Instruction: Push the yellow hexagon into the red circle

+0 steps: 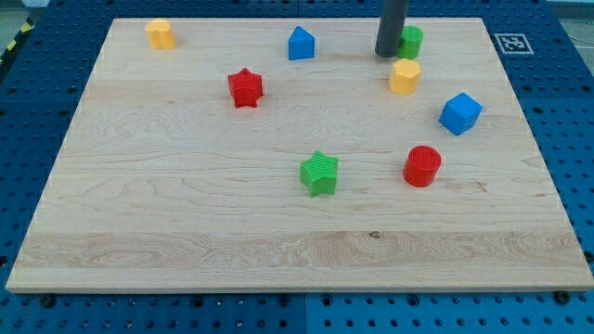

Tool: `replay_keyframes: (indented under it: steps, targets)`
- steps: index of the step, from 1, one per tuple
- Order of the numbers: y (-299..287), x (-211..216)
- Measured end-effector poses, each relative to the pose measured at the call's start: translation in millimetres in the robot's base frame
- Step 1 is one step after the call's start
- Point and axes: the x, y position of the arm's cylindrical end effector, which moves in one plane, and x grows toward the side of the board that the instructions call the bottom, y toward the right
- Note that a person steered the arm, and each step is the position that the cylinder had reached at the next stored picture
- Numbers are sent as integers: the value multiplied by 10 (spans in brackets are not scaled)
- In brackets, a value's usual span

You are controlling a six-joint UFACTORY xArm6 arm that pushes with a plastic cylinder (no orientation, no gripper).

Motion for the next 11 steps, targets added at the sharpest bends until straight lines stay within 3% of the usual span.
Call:
replay_keyframes:
  steps: [3,4,6,8,11]
  targets:
    - [678,-61]
    - [664,101]
    - [-67,361]
    - [123,602]
    - [383,1652]
